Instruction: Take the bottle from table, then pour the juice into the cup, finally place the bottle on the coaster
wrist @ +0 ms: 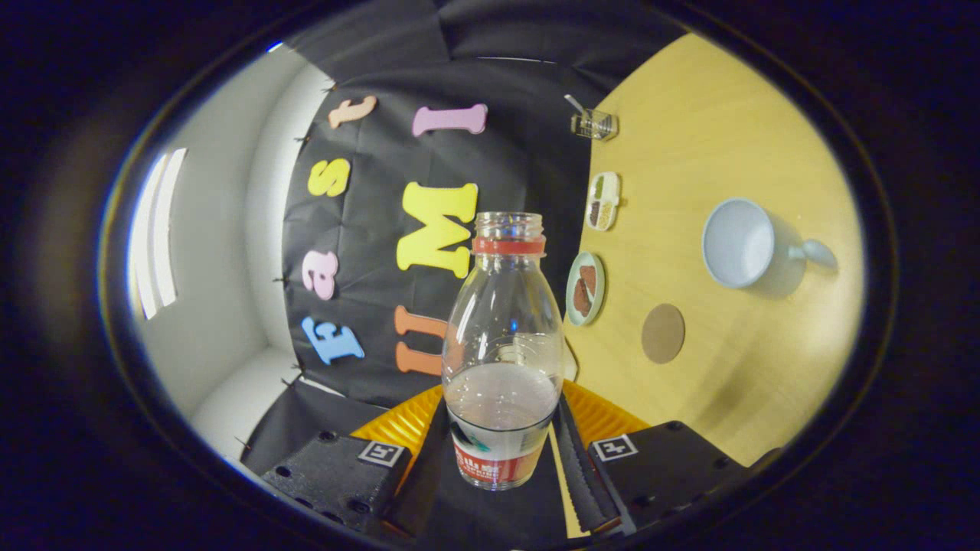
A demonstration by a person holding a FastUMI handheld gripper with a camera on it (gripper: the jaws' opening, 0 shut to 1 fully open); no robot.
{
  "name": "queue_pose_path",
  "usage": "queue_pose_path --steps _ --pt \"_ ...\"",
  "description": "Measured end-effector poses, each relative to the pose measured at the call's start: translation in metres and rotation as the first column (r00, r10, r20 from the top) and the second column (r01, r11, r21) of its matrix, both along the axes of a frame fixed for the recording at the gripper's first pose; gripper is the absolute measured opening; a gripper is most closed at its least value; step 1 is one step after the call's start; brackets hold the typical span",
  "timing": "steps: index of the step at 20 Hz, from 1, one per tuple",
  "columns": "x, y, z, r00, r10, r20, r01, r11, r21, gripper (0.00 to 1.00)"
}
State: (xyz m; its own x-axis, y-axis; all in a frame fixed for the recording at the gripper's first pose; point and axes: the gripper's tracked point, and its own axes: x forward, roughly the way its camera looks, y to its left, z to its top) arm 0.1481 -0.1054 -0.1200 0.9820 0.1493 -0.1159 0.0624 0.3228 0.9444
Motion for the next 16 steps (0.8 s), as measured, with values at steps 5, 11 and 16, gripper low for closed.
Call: queue_pose_path --steps 5,11,16 --pt "-0.019 0.009 0.003 0.997 0.068 0.024 -0.052 0.908 -0.416 0.75" --pt "-0.04 -0.014 -0.011 0.997 0.025 -0.069 -0.071 0.545 -0.836 0.76" --pt "-0.049 -0.017 0.001 1.0 -0.011 0.008 0.012 0.413 -0.911 0.75"
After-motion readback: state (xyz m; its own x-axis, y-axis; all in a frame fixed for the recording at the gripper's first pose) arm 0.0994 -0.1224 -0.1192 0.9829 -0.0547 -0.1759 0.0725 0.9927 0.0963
